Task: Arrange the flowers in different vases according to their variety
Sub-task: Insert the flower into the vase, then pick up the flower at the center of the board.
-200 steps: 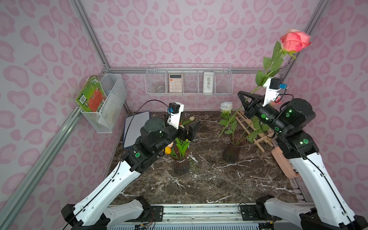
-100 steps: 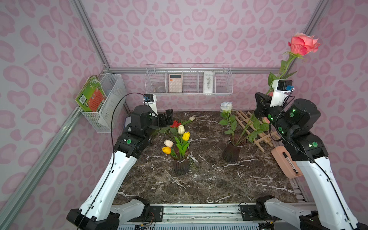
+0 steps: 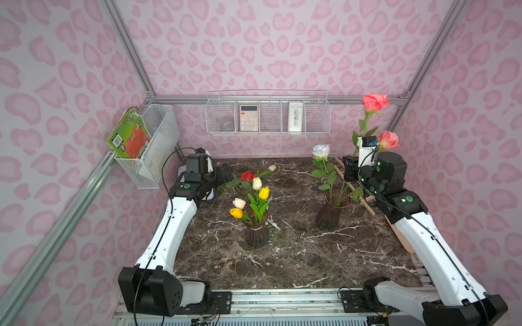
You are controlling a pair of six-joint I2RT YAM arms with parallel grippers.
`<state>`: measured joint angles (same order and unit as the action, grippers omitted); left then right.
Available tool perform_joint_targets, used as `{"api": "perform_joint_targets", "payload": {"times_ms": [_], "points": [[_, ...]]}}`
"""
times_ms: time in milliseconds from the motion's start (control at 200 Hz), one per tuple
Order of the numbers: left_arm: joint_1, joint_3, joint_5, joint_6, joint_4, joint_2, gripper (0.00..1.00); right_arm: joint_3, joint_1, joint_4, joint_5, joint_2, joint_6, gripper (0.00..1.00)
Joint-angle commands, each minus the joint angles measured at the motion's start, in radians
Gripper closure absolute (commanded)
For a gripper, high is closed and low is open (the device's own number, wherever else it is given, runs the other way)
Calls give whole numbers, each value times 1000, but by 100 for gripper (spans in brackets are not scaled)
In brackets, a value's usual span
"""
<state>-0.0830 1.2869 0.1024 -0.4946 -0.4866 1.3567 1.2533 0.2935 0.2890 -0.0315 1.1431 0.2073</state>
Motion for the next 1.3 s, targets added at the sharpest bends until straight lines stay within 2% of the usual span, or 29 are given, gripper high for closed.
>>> {"api": "perform_joint_targets", "payload": {"times_ms": [0, 180, 400, 555, 795, 1015, 1295], "points": [[9, -1, 27, -10, 0, 43, 3, 3, -3, 5, -9, -5, 15, 62], [9, 29, 40, -18, -48, 152, 6, 56, -4, 121, 11, -27, 21, 39], [3, 116, 113, 57, -156, 333, 18, 139, -4, 246, -6, -77, 26, 26], [-28, 110, 87, 105, -175, 396, 26, 160, -4, 298, -67, -102, 27, 18], [-85, 162, 25, 162, -226, 520, 35, 125, -4, 280, -210, -142, 43, 2], [-94, 220, -31, 186, -240, 616, 45, 117, -4, 282, -246, -152, 40, 1], [-97, 261, 6, 207, -232, 723, 55, 65, -4, 261, -270, -163, 52, 1]]}}
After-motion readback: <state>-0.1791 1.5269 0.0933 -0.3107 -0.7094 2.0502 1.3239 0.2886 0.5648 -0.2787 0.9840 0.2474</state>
